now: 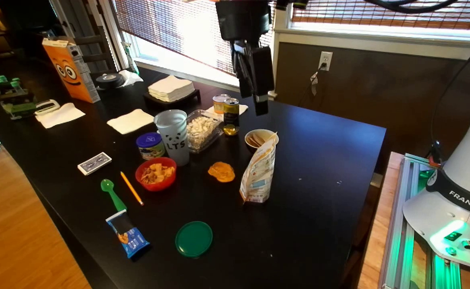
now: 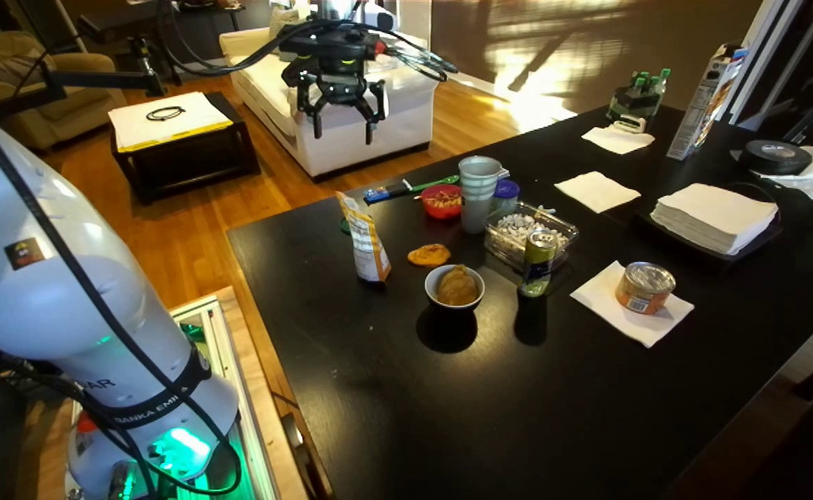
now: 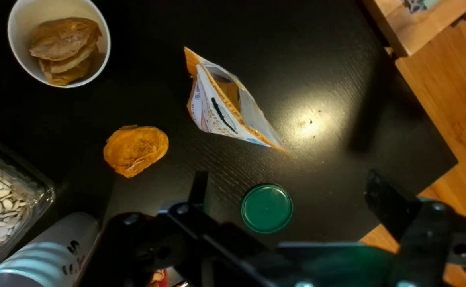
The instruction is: Pick up an object and place it in a paper plastic bag and it did this smoothly
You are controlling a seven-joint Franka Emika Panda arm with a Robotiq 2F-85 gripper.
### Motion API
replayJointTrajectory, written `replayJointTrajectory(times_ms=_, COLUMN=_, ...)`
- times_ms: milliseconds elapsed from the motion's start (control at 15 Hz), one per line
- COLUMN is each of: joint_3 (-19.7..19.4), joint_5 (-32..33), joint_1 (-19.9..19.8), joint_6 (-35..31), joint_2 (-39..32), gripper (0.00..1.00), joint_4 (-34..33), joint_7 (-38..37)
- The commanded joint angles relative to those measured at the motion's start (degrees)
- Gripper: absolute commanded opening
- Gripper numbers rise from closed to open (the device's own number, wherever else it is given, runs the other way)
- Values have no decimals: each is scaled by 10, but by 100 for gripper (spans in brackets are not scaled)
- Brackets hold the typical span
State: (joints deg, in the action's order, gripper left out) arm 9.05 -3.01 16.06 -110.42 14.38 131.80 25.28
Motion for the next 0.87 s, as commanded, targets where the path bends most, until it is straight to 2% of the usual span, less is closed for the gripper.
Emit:
replayJointTrajectory(times_ms=0, joint_3=12, joint_5=-37, joint_1=-6, joint_6=6, joint_2=11, gripper=100, joint_4=-9, joint_7=-103)
replayJointTrajectory(times_ms=533, joint_3=50, joint_5=-25, joint_1=-16, joint_6=-69, joint_2=24, gripper=100, joint_4=9, joint_7=-359)
replayJointTrajectory(times_ms=600, joint_3=40, joint_5=-29, joint_1=-11, joint_6=-49, joint_2=12, gripper=100, joint_4=-3, joint_7=-303)
replayJointTrajectory(times_ms=800, joint_3=48, joint_5=-28, joint_1=-13, joint_6=-60, joint_2=12, gripper=100, joint_4=-1, joint_7=-343)
